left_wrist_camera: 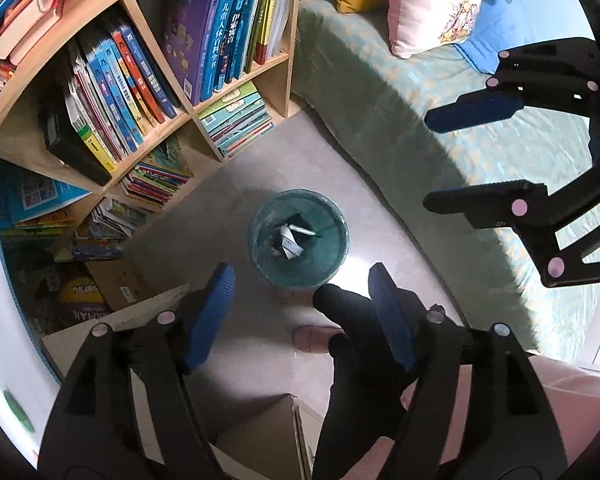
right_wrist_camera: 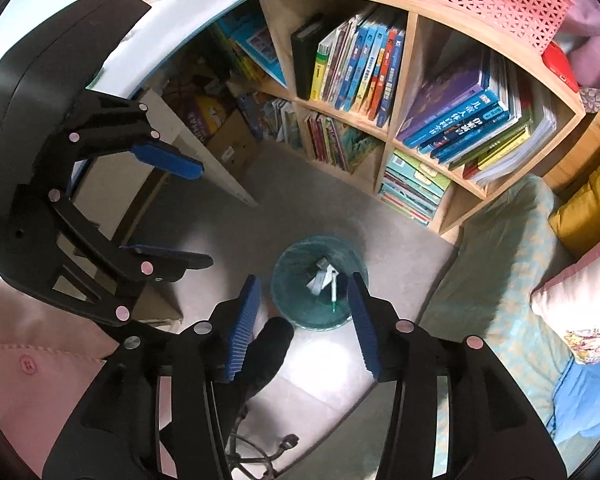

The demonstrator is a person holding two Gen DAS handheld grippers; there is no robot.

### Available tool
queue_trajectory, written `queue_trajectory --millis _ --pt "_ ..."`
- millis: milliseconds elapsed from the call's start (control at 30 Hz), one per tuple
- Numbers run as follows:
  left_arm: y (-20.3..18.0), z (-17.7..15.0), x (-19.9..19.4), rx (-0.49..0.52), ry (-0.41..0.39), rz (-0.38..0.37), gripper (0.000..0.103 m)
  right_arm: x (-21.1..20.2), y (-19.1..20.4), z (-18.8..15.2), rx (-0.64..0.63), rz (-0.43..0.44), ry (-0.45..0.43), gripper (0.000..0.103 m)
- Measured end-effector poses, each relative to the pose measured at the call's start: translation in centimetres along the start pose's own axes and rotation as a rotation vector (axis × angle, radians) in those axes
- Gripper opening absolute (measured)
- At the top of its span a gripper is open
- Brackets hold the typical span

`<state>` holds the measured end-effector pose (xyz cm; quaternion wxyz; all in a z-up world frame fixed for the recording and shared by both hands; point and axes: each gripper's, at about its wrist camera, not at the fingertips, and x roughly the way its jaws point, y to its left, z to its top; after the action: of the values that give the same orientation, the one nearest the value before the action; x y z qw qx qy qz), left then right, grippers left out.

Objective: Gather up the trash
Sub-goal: 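Open both tools over the teal wastebasket to drop the box and marker, then move both open tools back over the table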

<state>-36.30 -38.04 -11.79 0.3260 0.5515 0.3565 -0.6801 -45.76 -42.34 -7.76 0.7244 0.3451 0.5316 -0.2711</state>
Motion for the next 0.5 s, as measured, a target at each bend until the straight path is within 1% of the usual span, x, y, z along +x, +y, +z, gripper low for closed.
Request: queue_trajectory --millis 67,233,333,367,433,500 --pt "0.1 -0.2 0.0 -0.006 0.0 -0.001 0.067 0.0 0.0 0.1 0.004 -0.003 -0.003 0.055" --pt "0.4 -0.5 -0.2 -0.013 -0.005 0.011 0.068 -0.1 0.1 0.2 0.009 -0.011 -0.011 0.063" --pt "0.7 -0.7 -0.4 -0.027 -0.008 0.028 0.068 -0.2 0.1 0.4 0.019 -0.042 -0.022 0.076" --pt "0.9 -0.8 -0.5 -0.034 -0.01 0.031 0.068 -0.3 0.1 0.5 0.017 -0.053 -0.031 0.078" --pt "1.3 -1.1 -0.8 -0.05 -0.018 0.034 0.068 -0.3 0.2 0.7 0.006 -0.064 -0.04 0.08" --pt "1.7 -1.6 -1.3 -0.067 -0.03 0.046 0.073 -0.2 0.5 1.0 -0.011 -0.063 -0.041 0.081"
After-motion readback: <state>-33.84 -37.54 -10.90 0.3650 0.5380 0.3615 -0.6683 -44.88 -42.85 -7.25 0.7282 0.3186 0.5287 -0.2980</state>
